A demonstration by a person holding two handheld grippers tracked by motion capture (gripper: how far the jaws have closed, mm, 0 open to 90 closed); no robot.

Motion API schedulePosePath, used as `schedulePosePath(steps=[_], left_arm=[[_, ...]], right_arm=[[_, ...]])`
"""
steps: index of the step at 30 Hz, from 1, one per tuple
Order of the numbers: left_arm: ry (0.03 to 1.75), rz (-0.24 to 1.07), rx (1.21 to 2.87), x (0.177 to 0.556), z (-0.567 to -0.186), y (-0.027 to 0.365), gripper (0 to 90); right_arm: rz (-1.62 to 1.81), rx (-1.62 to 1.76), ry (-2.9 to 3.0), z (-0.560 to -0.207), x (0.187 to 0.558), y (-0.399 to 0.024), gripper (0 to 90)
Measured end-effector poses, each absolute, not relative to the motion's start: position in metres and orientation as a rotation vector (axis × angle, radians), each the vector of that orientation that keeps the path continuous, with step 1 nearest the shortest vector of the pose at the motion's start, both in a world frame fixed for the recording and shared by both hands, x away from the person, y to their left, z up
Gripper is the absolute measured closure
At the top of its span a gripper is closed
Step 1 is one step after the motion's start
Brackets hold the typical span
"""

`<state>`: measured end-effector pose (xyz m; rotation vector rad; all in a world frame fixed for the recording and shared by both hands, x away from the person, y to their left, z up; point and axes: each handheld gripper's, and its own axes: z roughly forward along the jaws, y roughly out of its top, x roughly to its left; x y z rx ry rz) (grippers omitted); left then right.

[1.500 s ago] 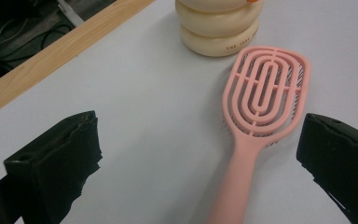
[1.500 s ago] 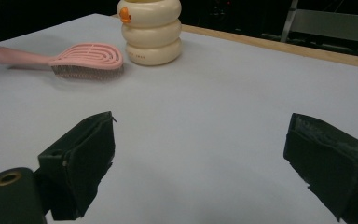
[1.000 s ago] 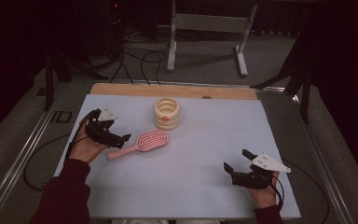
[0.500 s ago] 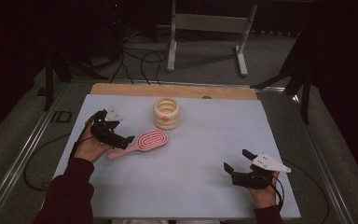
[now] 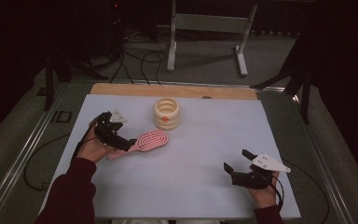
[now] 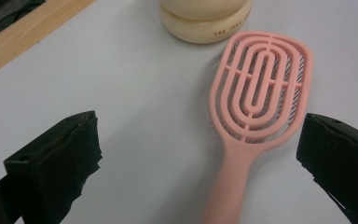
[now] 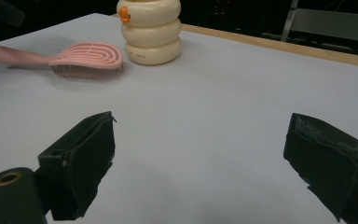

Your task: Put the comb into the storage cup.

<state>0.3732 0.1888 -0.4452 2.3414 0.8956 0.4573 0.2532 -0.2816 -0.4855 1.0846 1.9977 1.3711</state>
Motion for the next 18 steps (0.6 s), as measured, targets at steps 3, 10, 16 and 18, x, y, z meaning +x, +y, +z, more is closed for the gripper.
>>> schedulePosePath(steps=[3,10,16,18], left_arm=[[0.894,0.444,2.370,0.375,-0.449,0.187,0.0],[0.898,0.403,2.416,0.377,-0.456,0.183,0.0],[0.904,0.334,2.482,0.379,-0.463,0.179,0.1],[0.903,0.324,2.493,0.380,-0.465,0.178,0.1]], right_arm=[[1.370,1.083,2.000,-0.486,0.253,-0.281,8.8],[1.369,1.081,2.003,-0.486,0.253,-0.281,8.8],[1.367,1.081,2.007,-0.486,0.254,-0.281,8.8],[1.368,1.082,2.007,-0.486,0.254,-0.281,8.8]])
